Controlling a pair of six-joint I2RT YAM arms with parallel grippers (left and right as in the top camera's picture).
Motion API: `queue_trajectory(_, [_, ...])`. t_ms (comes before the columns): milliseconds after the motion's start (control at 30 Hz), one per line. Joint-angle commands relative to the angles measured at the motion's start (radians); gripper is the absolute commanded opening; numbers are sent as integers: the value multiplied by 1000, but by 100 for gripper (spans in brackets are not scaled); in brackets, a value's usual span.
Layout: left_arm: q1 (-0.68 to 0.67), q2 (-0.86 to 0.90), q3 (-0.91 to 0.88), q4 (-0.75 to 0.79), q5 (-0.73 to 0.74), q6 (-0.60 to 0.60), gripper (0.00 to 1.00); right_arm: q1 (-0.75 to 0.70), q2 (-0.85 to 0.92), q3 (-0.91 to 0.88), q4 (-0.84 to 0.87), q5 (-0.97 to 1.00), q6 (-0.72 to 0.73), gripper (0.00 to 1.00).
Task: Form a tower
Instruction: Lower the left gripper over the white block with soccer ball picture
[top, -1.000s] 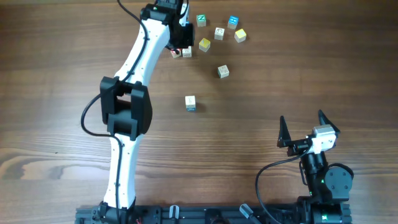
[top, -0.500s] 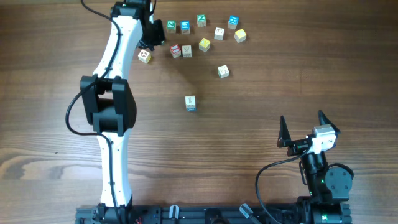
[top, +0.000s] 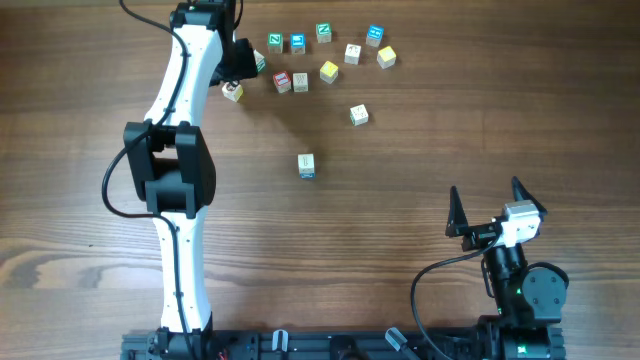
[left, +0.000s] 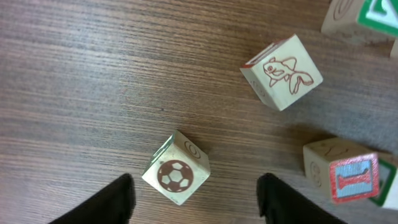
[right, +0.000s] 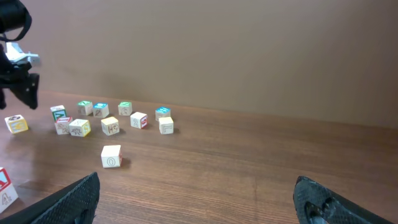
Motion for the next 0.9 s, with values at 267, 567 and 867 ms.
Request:
queue_trajectory(267, [5,14,-48,16,-16,116,90,-4,-8,-1,5,-12,14,100])
queue_trajectory(567, [5,14,-79,23,-15,115,50,-4,-8,-1,5,-12,14,100])
queue_trajectory(867, [5,15,-88,41,-16,115,68,-4,-8,-1,5,-12,14,100])
